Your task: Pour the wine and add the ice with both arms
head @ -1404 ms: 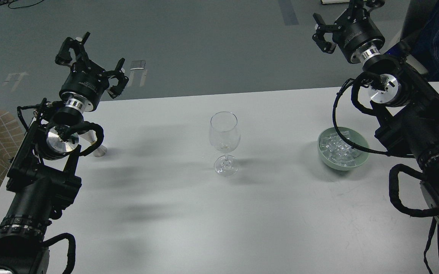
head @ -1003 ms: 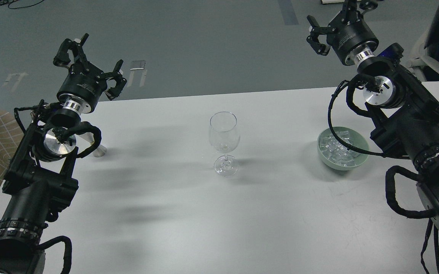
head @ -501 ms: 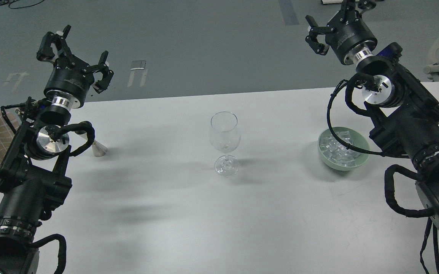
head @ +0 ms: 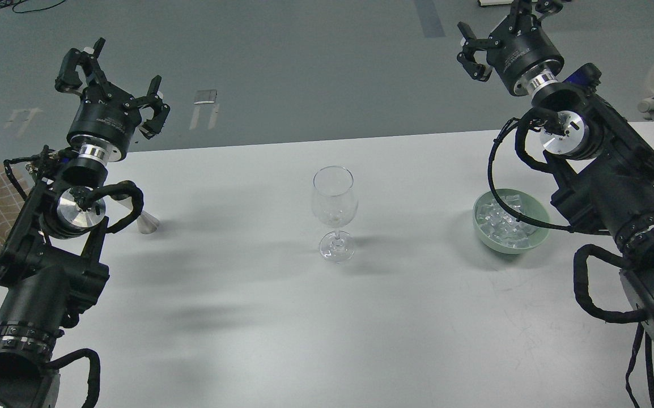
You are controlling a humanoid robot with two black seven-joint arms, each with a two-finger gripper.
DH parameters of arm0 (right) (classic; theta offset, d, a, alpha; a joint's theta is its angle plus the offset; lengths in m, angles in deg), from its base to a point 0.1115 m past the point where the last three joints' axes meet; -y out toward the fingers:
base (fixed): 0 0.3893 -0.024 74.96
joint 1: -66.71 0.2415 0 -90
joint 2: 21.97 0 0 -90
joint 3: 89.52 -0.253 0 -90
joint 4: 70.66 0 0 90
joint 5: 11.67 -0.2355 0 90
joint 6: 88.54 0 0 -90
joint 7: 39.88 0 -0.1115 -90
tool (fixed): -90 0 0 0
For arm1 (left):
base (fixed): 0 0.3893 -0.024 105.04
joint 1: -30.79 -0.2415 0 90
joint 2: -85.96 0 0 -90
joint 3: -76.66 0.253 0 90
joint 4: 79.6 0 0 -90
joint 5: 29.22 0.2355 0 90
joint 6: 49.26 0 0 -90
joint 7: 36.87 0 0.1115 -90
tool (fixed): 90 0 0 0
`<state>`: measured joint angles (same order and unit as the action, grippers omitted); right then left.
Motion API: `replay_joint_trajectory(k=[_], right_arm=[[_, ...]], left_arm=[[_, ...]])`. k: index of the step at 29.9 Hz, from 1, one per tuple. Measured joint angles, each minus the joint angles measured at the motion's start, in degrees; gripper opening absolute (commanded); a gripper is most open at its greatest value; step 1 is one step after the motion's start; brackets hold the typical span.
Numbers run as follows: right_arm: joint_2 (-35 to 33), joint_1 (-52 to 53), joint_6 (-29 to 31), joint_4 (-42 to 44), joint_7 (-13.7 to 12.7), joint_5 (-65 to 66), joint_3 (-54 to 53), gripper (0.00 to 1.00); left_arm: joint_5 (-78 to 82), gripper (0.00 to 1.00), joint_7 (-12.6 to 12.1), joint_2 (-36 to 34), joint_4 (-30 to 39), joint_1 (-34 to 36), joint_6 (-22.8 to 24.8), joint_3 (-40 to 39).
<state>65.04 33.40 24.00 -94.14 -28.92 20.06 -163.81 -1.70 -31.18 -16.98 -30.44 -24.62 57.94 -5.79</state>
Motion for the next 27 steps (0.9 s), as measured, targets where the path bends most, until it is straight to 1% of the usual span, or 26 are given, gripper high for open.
replay_joint_trajectory(k=[5,12,21,27], right_arm=[[-0.12,-0.02,-0.04,0.26,0.02,0.08,0.11,1.00],[-0.32,-0.10,-0.06,0.46,-0.03,0.08,0.05,1.00],[-0.28,-0.36,-0.08,0.50,-0.06,0.08,0.09,1.00],[-0.28,-0.63,0.00,0.49,0.01,0.08,0.06,1.00]], left_arm=[[0.24,0.98,0.32,0.00,-1.10,0.00,-0.54,0.56],[-0.02,0.98,-0.05,0.00,-1.34,0.13,-0.58,0.99],[-0.55,0.98,0.45,0.27,-1.35,0.13,-0.55,0.89],[-2.80,0.98,1.41,0.74,-0.99,0.00,-0.69,0.57]])
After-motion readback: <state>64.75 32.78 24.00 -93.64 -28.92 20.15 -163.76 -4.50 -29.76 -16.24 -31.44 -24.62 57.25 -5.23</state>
